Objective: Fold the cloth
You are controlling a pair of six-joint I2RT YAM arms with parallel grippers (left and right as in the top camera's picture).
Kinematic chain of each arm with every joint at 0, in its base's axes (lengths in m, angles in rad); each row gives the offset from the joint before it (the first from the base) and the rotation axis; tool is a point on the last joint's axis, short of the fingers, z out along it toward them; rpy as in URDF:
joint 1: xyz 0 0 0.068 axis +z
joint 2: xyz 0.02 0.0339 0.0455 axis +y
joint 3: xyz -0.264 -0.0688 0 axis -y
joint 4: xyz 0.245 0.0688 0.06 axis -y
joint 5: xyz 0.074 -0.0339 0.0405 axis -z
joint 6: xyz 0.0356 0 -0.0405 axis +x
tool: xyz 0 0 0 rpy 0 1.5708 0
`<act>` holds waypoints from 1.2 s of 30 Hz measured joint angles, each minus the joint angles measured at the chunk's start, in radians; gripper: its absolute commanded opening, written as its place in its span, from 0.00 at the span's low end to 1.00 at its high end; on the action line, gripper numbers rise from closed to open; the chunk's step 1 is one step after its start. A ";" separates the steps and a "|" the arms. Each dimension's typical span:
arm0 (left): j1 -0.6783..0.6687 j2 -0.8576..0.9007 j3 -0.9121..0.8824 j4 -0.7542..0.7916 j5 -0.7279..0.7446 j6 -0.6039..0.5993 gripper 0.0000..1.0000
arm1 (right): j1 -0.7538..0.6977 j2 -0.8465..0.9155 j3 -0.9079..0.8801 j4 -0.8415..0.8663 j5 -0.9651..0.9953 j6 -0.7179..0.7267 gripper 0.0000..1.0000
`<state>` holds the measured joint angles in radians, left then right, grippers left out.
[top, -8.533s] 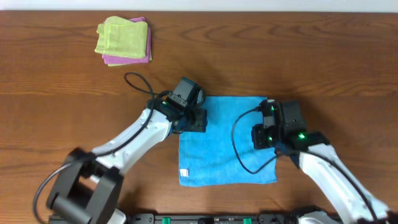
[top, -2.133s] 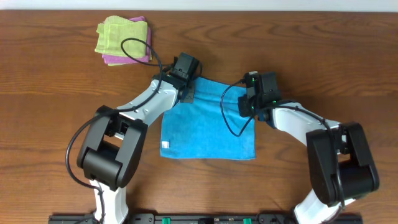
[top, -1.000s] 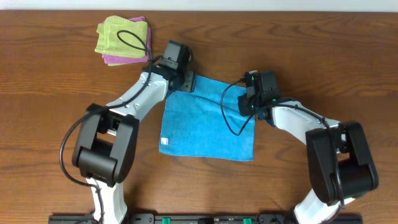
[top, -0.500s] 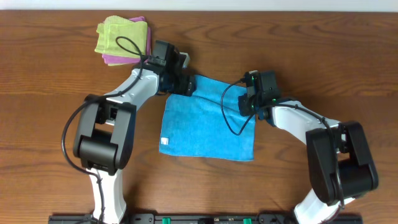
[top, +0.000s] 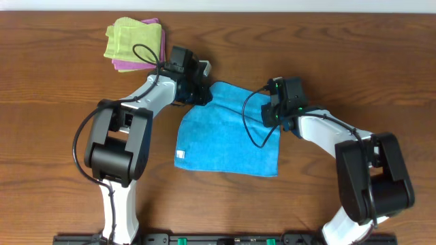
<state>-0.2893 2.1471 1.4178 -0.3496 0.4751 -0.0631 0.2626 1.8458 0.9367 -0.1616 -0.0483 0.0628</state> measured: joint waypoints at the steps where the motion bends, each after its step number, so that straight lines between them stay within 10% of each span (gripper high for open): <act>1: 0.000 0.000 0.010 0.000 -0.036 -0.008 0.24 | 0.000 0.000 0.000 0.000 0.000 0.000 0.01; 12: 0.034 0.010 0.170 0.017 -0.272 -0.023 0.31 | 0.000 0.000 0.000 -0.001 0.000 0.000 0.02; 26: 0.039 0.010 0.194 -0.264 -0.137 -0.042 0.43 | 0.000 0.000 0.003 -0.009 0.002 0.000 0.01; 30: 0.039 0.010 0.194 -0.314 -0.106 -0.047 0.20 | 0.000 0.000 0.006 -0.019 0.004 0.001 0.01; 36: 0.039 0.010 0.194 -0.403 -0.070 -0.044 0.20 | 0.000 -0.012 0.021 -0.094 0.020 0.010 0.04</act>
<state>-0.2504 2.1567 1.6115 -0.7528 0.4053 -0.1074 0.2623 1.8336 0.9573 -0.2554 -0.0280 0.0723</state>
